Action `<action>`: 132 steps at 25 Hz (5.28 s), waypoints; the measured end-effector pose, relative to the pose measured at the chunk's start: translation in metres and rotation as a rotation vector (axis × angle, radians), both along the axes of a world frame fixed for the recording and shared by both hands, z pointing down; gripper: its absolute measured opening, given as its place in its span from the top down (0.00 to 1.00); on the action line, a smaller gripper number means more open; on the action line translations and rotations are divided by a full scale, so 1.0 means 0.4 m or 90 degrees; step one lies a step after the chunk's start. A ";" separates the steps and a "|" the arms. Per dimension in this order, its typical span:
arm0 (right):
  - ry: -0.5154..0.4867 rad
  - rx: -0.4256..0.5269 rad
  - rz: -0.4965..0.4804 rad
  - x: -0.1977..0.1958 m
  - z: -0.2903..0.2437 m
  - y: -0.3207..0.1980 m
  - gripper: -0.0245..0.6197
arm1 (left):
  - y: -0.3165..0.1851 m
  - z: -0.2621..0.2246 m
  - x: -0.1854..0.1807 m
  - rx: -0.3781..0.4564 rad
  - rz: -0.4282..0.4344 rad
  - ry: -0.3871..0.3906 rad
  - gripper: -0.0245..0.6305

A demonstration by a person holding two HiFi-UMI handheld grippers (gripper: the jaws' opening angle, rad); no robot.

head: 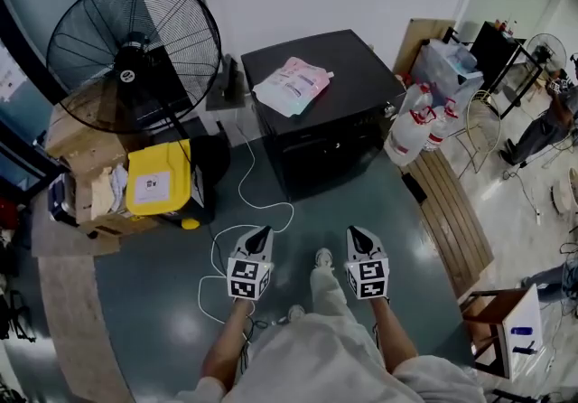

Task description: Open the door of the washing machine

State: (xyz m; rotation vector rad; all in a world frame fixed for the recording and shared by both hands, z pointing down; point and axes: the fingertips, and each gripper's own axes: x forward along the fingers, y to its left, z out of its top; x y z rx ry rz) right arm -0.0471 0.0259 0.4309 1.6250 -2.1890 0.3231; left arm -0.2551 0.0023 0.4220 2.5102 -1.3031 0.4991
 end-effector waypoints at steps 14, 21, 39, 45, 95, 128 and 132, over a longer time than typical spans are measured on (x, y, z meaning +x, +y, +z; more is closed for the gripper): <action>-0.011 -0.027 -0.059 0.097 0.053 -0.334 0.96 | -0.299 0.047 0.122 -0.027 -0.035 -0.021 0.95; -0.016 -0.034 -0.097 0.139 0.070 -0.494 0.96 | -0.436 0.081 0.165 -0.040 -0.059 -0.037 0.95; -0.027 -0.043 -0.125 0.156 0.160 -0.714 0.96 | -0.635 0.201 0.223 -0.062 -0.049 -0.055 0.95; -0.024 -0.024 -0.105 0.138 0.182 -0.743 0.96 | -0.658 0.257 0.218 -0.063 -0.024 -0.049 0.95; -0.037 -0.036 -0.103 0.059 0.681 -0.720 0.96 | -0.715 0.837 0.308 -0.056 0.100 -0.056 0.94; -0.043 -0.045 -0.112 0.093 0.761 -0.720 0.96 | -0.829 0.954 0.451 -0.017 0.169 -0.094 0.76; -0.042 -0.053 -0.110 0.089 0.766 -0.712 0.96 | -0.825 0.954 0.452 -0.021 0.172 -0.094 0.77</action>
